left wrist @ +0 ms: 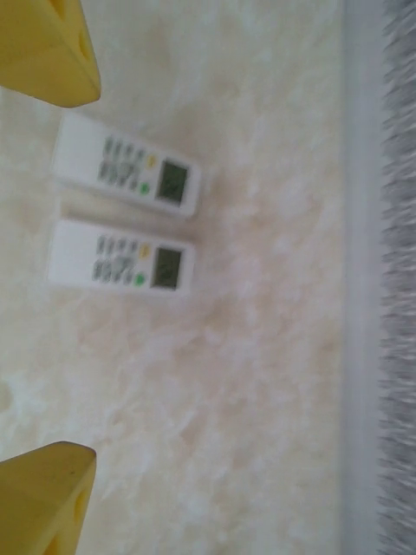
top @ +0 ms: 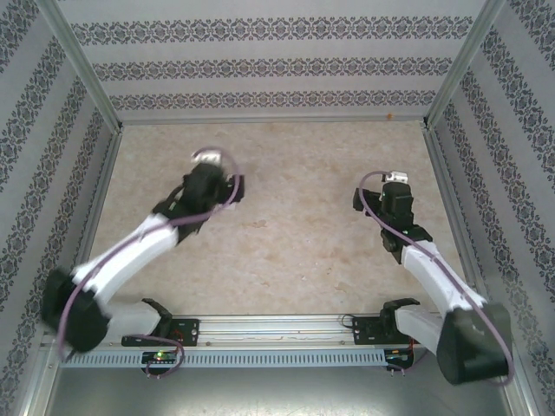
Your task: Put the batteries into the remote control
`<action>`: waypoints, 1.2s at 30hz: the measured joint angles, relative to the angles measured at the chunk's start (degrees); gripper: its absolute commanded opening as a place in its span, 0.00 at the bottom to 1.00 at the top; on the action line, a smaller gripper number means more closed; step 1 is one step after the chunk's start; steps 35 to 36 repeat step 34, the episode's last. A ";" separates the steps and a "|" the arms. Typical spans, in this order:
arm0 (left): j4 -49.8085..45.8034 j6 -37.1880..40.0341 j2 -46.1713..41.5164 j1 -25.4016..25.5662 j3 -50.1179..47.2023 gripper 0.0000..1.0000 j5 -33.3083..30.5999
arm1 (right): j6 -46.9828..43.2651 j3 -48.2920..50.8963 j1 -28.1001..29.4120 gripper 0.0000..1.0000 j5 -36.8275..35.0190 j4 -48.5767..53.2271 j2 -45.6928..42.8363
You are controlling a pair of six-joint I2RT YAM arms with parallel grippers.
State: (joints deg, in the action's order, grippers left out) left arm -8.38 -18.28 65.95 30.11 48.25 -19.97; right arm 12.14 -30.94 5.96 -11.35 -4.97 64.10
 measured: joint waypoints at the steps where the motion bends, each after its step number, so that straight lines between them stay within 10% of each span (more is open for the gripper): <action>1: 4.42 1.64 -5.49 -0.63 -6.64 1.00 -1.27 | -1.77 1.03 -1.05 0.98 -0.02 -4.72 4.04; 9: 28.44 12.76 -7.30 -17.49 -30.84 1.00 0.94 | -8.13 8.11 -4.37 0.98 5.46 -32.44 22.64; 17: 58.18 17.97 21.44 -26.25 -33.09 1.00 10.47 | -9.60 8.22 -4.37 0.98 8.04 -41.00 22.53; 36: 63.19 18.12 24.74 -28.30 -27.63 1.00 15.02 | -10.08 8.22 -4.35 0.98 8.46 -42.10 22.53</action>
